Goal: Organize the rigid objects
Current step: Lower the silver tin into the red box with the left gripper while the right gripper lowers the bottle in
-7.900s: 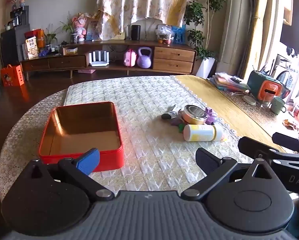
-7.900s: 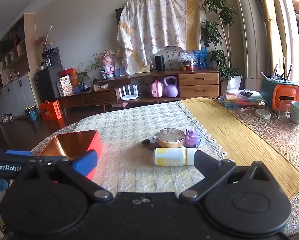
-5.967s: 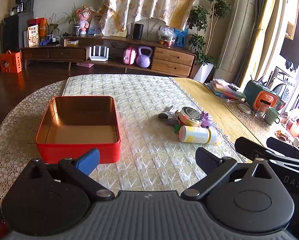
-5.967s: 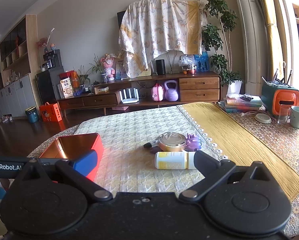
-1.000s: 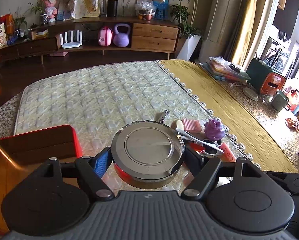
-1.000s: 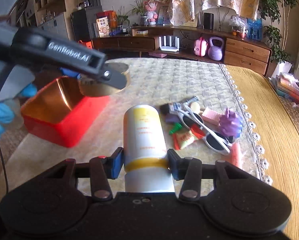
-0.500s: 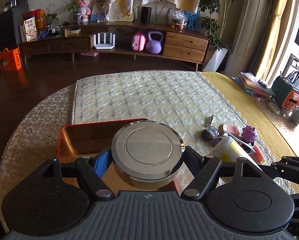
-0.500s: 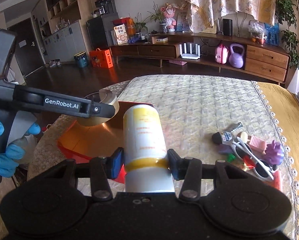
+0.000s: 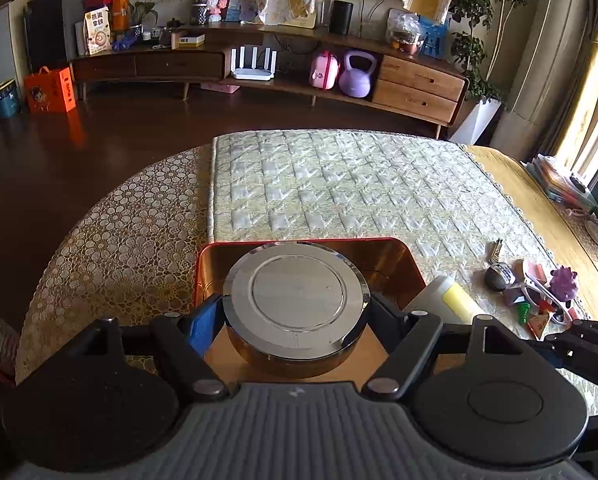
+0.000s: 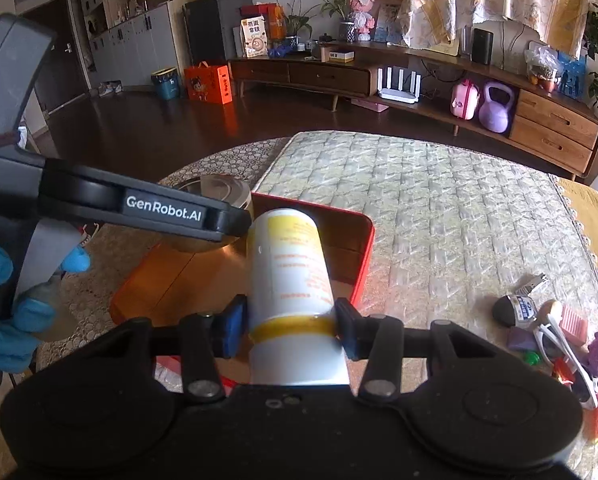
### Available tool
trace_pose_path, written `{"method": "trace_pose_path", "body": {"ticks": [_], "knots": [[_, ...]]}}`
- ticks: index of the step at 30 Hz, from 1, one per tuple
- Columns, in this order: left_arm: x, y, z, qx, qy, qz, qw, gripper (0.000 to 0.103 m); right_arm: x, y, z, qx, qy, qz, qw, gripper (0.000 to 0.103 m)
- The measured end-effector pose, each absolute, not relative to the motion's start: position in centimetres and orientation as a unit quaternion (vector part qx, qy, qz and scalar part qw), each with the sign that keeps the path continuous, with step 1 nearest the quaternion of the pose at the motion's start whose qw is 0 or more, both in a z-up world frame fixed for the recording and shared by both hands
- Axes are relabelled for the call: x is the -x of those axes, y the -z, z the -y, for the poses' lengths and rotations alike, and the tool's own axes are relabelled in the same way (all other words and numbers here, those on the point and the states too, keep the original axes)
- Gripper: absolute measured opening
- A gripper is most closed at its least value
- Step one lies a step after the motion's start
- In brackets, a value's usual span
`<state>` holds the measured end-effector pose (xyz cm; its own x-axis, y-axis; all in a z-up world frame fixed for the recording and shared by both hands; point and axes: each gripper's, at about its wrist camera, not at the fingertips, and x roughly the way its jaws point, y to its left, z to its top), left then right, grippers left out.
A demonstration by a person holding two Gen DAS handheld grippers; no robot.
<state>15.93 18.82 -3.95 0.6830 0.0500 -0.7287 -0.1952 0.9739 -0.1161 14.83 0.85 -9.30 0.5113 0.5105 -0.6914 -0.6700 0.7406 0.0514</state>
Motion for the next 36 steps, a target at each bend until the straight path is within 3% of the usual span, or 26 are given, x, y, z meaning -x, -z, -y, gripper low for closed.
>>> {"method": "trace_pose_path", "body": {"ticks": [16, 36], "knots": [[-19.3, 6.5, -18.7, 0.073, -0.067, -0.418, 0.903, 0.077, -15.4, 13.8, -6.0, 0.2, -0.352, -0.385, 0.829, 0.046], [-21.7, 9.5, -18.8, 0.069, -0.084, -0.444, 0.889, 0.077, -13.5, 14.2, -5.6, 0.203, -0.389, -0.397, 0.806, 0.047]]}}
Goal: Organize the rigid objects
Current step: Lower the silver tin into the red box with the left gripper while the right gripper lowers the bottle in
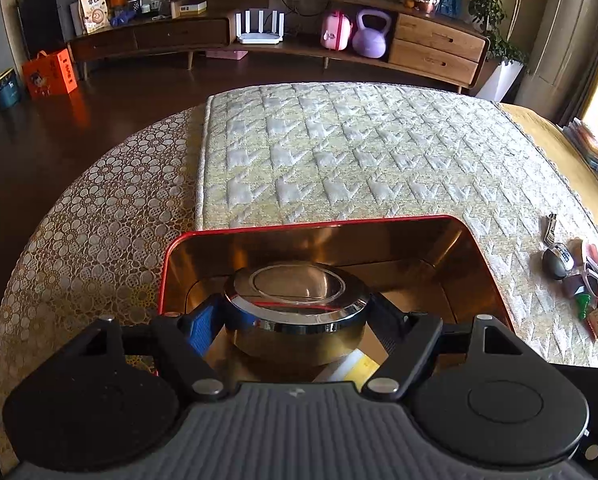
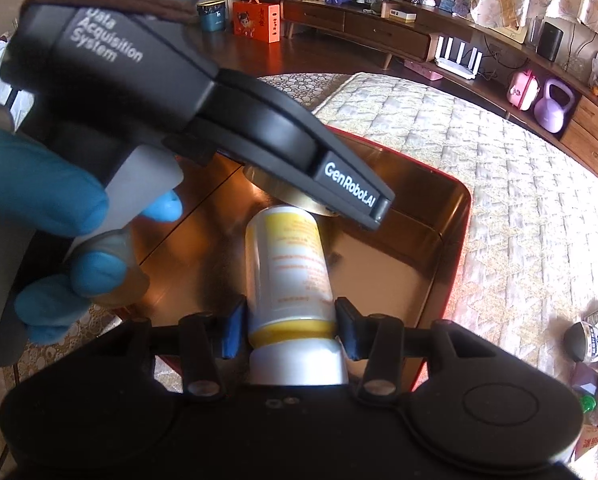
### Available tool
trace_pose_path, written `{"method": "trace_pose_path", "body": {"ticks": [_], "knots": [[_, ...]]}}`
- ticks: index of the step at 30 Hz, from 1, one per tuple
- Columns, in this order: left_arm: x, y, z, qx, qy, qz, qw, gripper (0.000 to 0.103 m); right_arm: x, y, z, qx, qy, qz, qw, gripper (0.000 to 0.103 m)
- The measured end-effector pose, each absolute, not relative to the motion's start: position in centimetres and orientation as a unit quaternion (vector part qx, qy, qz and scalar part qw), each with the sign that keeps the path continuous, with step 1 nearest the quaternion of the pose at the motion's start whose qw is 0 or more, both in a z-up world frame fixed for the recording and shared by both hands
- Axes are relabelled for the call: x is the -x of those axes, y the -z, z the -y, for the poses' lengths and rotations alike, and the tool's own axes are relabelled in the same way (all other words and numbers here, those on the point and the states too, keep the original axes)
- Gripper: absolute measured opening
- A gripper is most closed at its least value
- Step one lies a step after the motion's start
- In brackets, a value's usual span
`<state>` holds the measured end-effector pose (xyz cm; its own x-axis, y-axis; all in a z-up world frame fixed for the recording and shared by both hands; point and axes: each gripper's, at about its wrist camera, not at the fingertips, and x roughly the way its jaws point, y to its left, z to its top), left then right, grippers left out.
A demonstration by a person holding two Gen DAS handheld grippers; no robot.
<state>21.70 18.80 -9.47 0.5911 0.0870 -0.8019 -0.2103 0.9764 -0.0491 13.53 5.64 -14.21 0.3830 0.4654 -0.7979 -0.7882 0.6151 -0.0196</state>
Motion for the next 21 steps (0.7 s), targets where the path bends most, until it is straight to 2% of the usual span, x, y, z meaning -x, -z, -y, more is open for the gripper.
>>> {"method": "trace_pose_path", "body": {"ticks": [6, 9, 21], "knots": [[-21.7, 9.9, -18.7, 0.054, -0.09, -0.453, 0.886, 0.077, -13.6, 13.4, -4.9, 0.183, -0.391, -0.396, 0.811, 0.055], [-21.5, 9.9, -18.5, 0.055, -0.093, -0.455, 0.884, 0.077, -13.1, 12.9, -4.3, 0.172, -0.392, -0.388, 0.816, 0.065], [-19.5, 8.1, -17.7, 0.049, -0.109, -0.441, 0.889, 0.077, -11.4, 10.6, -1.3, 0.137, -0.392, -0.363, 0.834, 0.068]]}}
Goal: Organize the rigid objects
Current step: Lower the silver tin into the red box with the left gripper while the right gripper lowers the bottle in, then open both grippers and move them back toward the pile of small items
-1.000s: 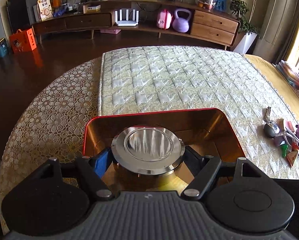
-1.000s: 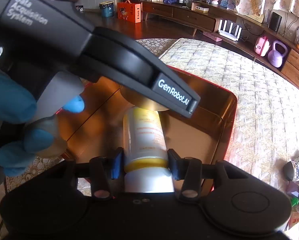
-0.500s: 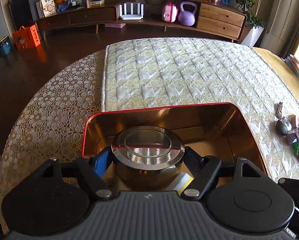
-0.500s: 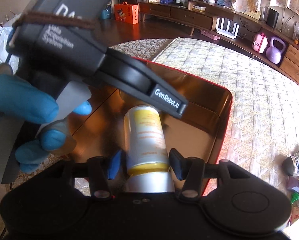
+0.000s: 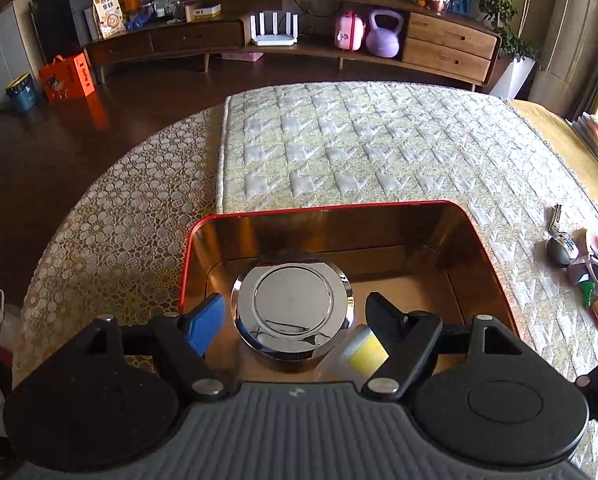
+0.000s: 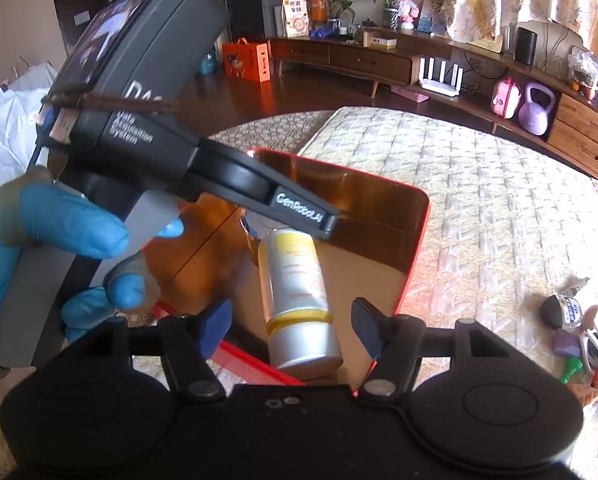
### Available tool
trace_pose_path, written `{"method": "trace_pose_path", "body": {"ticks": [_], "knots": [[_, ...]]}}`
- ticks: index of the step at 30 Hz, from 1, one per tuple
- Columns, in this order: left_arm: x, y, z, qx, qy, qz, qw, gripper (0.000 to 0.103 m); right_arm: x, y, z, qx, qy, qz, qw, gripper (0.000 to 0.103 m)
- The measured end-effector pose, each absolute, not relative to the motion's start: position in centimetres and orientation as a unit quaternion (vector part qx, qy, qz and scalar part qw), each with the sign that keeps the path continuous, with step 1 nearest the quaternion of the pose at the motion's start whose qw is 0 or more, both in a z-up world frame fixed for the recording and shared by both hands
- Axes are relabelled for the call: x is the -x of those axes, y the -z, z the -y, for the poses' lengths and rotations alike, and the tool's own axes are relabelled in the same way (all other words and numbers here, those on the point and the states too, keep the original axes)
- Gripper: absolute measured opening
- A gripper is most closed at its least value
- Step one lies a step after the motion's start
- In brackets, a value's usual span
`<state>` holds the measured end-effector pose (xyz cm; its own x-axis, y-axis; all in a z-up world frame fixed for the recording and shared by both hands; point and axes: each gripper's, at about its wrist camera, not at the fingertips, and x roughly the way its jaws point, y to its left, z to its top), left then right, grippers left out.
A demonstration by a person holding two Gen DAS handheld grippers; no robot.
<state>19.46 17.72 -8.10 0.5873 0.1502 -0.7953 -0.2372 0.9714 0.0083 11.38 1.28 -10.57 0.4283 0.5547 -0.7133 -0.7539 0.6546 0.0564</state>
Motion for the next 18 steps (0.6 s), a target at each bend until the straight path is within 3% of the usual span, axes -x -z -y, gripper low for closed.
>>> {"method": "trace_pose_path", "body": {"ticks": [16, 18], "knots": [[-14.4, 3.5, -13.7, 0.036, -0.09, -0.381, 0.92, 0.078, -9.8, 7.5, 5.2, 0.072, -0.364, -0.325, 0.87, 0.079], [-13.8, 3.1, -13.0, 0.036, -0.082, -0.373, 0.923, 0.083, -9.6, 7.2, 6.1, 0.065, -0.363, -0.319, 0.873, 0.083]]}}
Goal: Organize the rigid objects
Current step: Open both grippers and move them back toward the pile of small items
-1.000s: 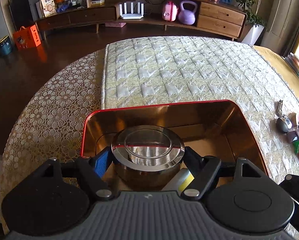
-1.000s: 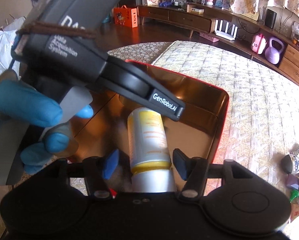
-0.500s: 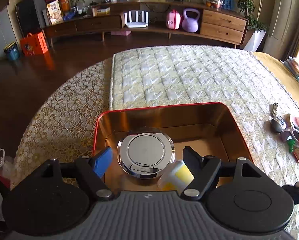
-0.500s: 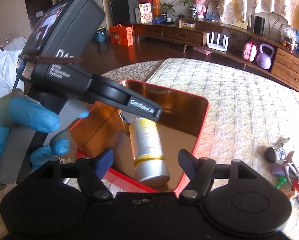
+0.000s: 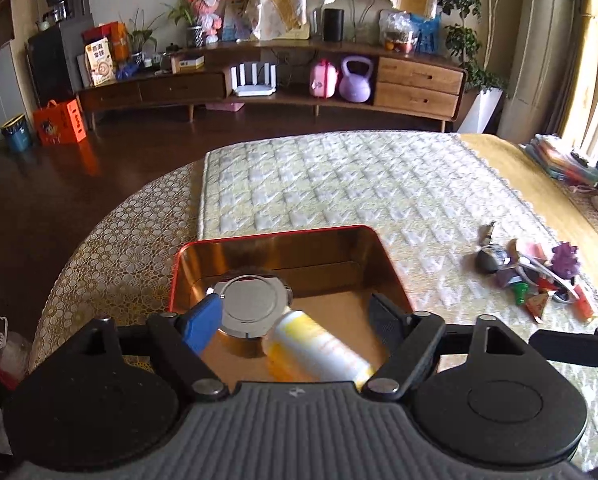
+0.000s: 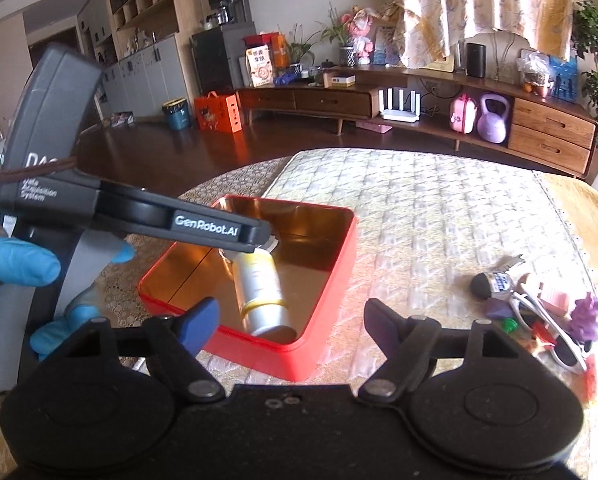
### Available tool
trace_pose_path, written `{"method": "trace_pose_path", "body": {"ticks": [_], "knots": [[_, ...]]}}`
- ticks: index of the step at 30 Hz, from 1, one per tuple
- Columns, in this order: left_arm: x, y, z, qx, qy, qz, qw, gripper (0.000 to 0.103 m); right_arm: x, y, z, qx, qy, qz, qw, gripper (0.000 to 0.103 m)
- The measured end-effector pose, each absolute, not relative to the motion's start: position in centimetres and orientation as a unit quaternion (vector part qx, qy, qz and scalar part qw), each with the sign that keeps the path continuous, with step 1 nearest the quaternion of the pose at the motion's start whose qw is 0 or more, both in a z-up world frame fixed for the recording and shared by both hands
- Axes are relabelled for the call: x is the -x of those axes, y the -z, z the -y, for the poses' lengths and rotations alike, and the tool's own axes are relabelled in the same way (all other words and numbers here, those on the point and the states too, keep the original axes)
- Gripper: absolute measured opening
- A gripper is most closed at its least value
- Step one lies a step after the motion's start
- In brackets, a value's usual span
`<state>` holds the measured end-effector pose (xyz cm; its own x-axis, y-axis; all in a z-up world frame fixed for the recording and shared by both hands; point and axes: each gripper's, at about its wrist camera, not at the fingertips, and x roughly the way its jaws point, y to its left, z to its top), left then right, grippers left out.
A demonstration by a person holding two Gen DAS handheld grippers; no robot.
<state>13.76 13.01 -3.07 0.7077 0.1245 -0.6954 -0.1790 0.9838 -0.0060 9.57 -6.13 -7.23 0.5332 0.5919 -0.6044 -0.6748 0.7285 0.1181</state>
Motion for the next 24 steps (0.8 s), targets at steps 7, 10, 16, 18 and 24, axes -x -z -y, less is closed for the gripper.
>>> {"method": "trace_pose_path", "body": {"ticks": [7, 10, 16, 18, 24], "knots": [[-11.7, 1.9, -10.0, 0.045, -0.062, -0.355, 0.932, 0.083, -8.4, 6.6, 9.6, 0.045, -0.35, -0.294, 0.889, 0.093], [-11.2, 1.6, -8.7, 0.044, -0.053, -0.352, 0.933, 0.083, -8.0, 6.4, 11.5, 0.039, -0.345, -0.283, 0.894, 0.096], [-10.2, 1.3, -6.2, 0.053, -0.039, -0.35, 0.935, 0.085, -7.3, 6.7, 15.2, 0.025, -0.325, -0.273, 0.905, 0.098], [-10.0, 1.4, -5.2, 0.048, -0.034, -0.345, 0.937, 0.085, -7.2, 6.9, 16.4, 0.02, -0.317, -0.273, 0.908, 0.099], [-9.8, 1.7, -2.1, 0.036, -0.001, -0.337, 0.941, 0.089, -7.3, 7.6, 20.0, 0.009, -0.284, -0.273, 0.919, 0.1]]}}
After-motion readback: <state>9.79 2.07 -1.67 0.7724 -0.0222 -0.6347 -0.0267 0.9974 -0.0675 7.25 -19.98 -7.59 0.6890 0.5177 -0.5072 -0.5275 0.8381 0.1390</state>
